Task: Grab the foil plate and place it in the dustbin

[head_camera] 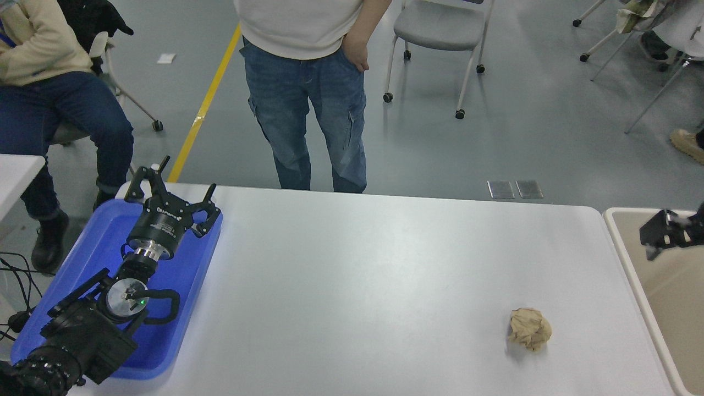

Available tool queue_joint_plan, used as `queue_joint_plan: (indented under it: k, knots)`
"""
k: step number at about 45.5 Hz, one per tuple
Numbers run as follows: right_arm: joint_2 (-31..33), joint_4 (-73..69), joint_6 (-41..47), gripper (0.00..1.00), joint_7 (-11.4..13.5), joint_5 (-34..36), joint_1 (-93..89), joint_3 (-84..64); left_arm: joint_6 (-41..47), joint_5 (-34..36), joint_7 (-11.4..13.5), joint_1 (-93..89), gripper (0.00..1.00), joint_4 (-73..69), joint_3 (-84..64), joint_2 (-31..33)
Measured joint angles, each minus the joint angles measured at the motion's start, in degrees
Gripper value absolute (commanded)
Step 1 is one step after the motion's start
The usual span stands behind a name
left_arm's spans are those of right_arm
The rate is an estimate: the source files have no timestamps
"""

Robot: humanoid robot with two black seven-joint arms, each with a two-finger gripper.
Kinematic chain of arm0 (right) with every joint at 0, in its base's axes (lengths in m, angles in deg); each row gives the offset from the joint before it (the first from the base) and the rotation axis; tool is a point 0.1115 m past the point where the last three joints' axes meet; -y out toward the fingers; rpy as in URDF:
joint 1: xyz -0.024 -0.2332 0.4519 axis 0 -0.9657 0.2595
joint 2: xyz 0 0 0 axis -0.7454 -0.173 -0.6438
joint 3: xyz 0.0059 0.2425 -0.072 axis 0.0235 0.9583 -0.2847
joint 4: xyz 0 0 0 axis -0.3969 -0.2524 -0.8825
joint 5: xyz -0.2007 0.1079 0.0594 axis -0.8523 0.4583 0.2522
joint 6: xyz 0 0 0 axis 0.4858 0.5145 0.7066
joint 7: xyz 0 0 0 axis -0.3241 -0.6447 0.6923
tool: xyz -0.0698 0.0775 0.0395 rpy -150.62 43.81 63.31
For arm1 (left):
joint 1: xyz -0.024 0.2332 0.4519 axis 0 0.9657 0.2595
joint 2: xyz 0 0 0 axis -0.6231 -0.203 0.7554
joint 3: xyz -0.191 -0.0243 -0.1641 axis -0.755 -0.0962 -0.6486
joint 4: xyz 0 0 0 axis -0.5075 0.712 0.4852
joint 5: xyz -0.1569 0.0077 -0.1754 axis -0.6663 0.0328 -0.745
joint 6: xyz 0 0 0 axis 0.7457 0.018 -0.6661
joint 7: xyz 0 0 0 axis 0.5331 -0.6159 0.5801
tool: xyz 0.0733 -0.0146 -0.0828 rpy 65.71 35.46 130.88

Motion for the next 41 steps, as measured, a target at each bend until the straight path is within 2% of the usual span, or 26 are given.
queue_joint_plan:
  k: [15, 41]
  knots:
    - [-5.6, -1.2, 1.5, 1.0, 0.0, 0.6, 2.8, 8.8, 0.0, 0.0, 0.0, 0.0, 1.0, 0.0, -0.1, 0.0]
    - [-7.0, -0.7, 1.8, 1.0, -0.1, 1.6, 4.0, 9.8, 0.0, 0.0, 0.0, 0.0, 1.0, 0.0, -0.1, 0.0]
